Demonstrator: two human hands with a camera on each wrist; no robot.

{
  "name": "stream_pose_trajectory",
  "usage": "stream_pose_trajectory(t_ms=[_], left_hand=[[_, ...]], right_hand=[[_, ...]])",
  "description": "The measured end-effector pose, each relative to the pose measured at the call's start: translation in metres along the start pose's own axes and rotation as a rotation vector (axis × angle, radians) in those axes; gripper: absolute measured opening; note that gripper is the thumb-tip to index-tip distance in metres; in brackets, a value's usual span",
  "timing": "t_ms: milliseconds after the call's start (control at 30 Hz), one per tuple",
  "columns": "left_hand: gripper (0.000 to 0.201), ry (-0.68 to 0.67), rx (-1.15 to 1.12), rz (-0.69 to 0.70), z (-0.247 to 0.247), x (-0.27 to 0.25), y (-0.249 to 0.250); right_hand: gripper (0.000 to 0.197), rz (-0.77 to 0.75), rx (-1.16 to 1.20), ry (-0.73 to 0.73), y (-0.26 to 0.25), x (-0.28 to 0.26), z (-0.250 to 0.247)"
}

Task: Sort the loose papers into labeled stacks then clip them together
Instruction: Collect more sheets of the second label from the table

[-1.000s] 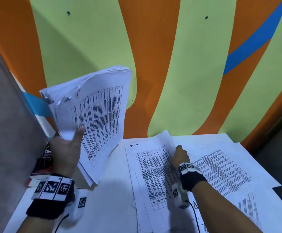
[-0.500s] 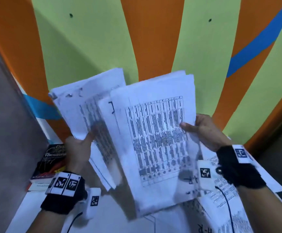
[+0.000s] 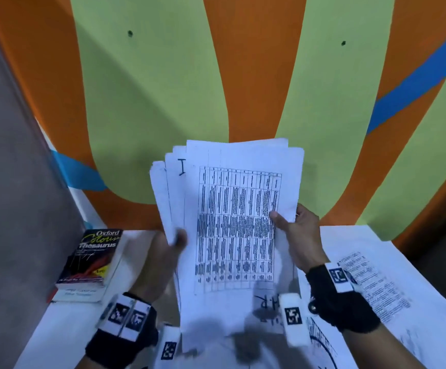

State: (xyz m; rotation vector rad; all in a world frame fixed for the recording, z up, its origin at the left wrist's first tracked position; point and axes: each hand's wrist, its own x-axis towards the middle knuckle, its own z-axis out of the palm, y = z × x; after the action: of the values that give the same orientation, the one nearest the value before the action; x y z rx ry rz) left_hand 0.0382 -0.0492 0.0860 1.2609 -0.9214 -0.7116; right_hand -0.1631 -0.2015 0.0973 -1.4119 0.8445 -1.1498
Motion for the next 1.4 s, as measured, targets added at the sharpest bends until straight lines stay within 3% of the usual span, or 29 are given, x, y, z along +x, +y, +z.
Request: stream_pose_trajectory(t_ms=[100,167,233,367,400,467,533,633,800,867,933,1000,1133,1233,1300,1400], left_hand=[[0.056,0.187,0.112,0.122,0.008,-0.002,0.006],[0.029,0.228,0.142,0.159,0.005,0.002,0.010],[0.020,0.224,0.154,0.152,0.003,0.005,0.016],[0.031,0.181,0.127,0.093,0.003,-0.001,-0.006],[0.027,0.212,0.136,0.072,0.005,-0.002,-0.010],[0.019,0.262,0.151,0.060,0.008,-0.001,-0.013],[0.019,0.276,0.160,0.072,0.010,0.002,-0.009],[0.022,0.241,0.142,0.117,0.011,0.003,-0.002],[0.022,0.212,0.180,0.087,0.011,-0.003,-0.005],[0.046,0.235,0.173,0.090,0.014,-0.006,-0.003],[0.051,0.218,0.195,0.110,0.013,-0.006,0.001],[0.027,0.154,0.184,0.122,0.009,0.000,0.001],[0.057,0.157,0.107,0.124,-0.001,0.001,-0.003],[0.073,0.185,0.086,0.134,-0.005,0.003,-0.001],[0.069,0.208,0.087,0.139,-0.005,0.005,-0.003],[0.036,0.239,0.095,0.124,0.000,0.006,-0.001]], right_hand=[[0.030,-0.151,-0.011,0.026,-0.011,-0.009,0.010],[0.035,-0.261,-0.079,0.020,-0.019,-0.010,0.012],[0.051,-0.254,-0.136,-0.069,-0.016,-0.011,0.008],[0.080,-0.058,-0.254,-0.227,0.013,-0.022,0.003],[0.080,-0.040,-0.280,-0.226,0.020,-0.027,0.004],[0.060,-0.049,-0.273,-0.208,0.031,-0.026,0.008],[0.046,-0.091,-0.244,-0.178,0.026,-0.024,0.015],[0.048,-0.147,-0.166,-0.148,0.013,-0.019,0.020],[0.081,-0.194,-0.148,-0.079,0.013,-0.021,0.017],[0.093,-0.241,-0.148,-0.021,0.003,-0.017,0.015],[0.096,-0.386,-0.193,0.000,-0.014,-0.008,0.016],[0.091,-0.541,-0.309,-0.015,-0.031,0.002,0.019],[0.085,-0.604,-0.525,-0.122,-0.044,0.014,0.023],[0.068,-0.629,-0.599,-0.160,-0.045,0.018,0.022],[0.068,-0.636,-0.561,-0.186,-0.048,0.017,0.023],[0.082,-0.503,-0.312,-0.184,-0.040,0.015,0.022]])
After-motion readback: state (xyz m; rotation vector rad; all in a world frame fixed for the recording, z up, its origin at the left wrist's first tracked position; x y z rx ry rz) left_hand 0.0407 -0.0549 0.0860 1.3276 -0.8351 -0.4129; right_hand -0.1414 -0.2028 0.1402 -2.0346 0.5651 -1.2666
